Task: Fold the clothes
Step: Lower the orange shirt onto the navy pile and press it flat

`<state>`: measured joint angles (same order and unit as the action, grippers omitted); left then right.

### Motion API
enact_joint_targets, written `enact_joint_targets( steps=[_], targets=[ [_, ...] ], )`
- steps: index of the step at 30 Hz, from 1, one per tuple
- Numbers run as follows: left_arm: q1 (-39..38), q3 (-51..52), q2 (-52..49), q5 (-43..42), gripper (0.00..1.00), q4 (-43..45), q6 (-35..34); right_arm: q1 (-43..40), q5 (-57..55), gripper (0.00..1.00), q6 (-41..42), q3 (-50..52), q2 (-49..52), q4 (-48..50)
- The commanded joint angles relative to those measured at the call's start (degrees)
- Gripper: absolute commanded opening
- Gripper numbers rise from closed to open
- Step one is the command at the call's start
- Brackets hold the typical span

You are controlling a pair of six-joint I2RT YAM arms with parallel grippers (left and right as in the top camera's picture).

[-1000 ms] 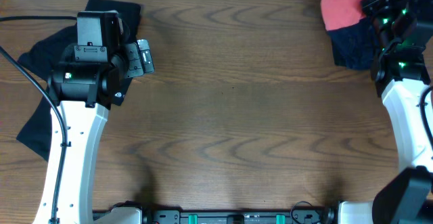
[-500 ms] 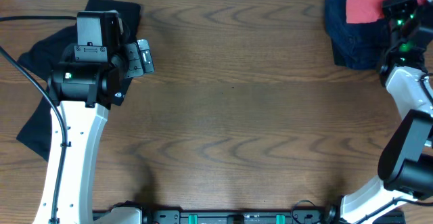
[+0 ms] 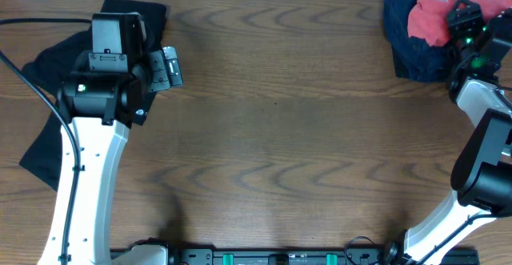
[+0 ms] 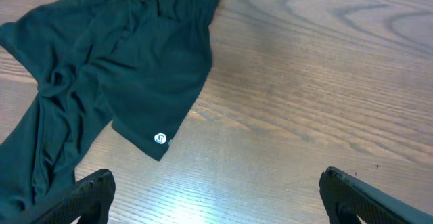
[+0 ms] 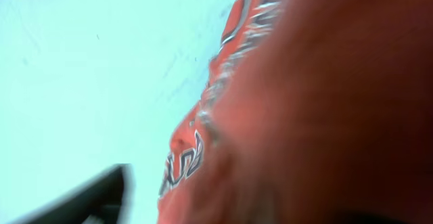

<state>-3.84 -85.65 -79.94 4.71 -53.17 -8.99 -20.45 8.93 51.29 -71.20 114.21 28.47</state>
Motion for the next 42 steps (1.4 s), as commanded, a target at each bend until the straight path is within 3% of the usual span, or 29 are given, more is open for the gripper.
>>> enact_joint_targets(
  steps=[1, 6, 11, 17, 21, 25, 35, 42],
  targets=[
    [0.3, -0.8, -1.6, 0.5, 0.98, -0.1, -0.2, -1.5, 6.9, 0.99, -7.0, -1.5, -0.5, 0.4],
    [0.3, -0.8, -2.4, 0.4, 0.98, -0.2, -0.3, -4.0, 19.2, 0.99, -8.6, -1.5, -3.8, -3.4],
    [0.3, -0.8, -2.4, 0.3, 0.98, -0.2, -0.3, -6.4, 24.2, 0.99, -11.0, -1.5, -10.8, -19.2],
    [0.3, -0.8, -2.4, 0.3, 0.98, -0.1, -0.3, -7.5, 20.7, 0.99, -26.5, -1.5, -21.0, -40.7],
    [0.3, -0.8, -2.4, 0.3, 0.98, -0.2, -0.3, -7.6, 18.4, 0.99, -37.2, -1.5, -26.5, -48.6],
    [0.3, -0.8, -2.4, 0.3, 0.98, -0.1, -0.3, -6.9, 13.2, 0.99, -48.0, -1.6, -28.7, -46.8],
    [0.3, -0.8, -2.5, 0.3, 0.98, 0.5, -0.3, -4.5, 1.1, 0.99, -53.2, -3.8, -21.2, -27.0],
    [0.3, -0.8, -2.5, 0.3, 0.98, 0.6, -0.3, -4.2, 0.9, 0.99, -57.7, -22.0, -8.4, -36.0]
  ],
)
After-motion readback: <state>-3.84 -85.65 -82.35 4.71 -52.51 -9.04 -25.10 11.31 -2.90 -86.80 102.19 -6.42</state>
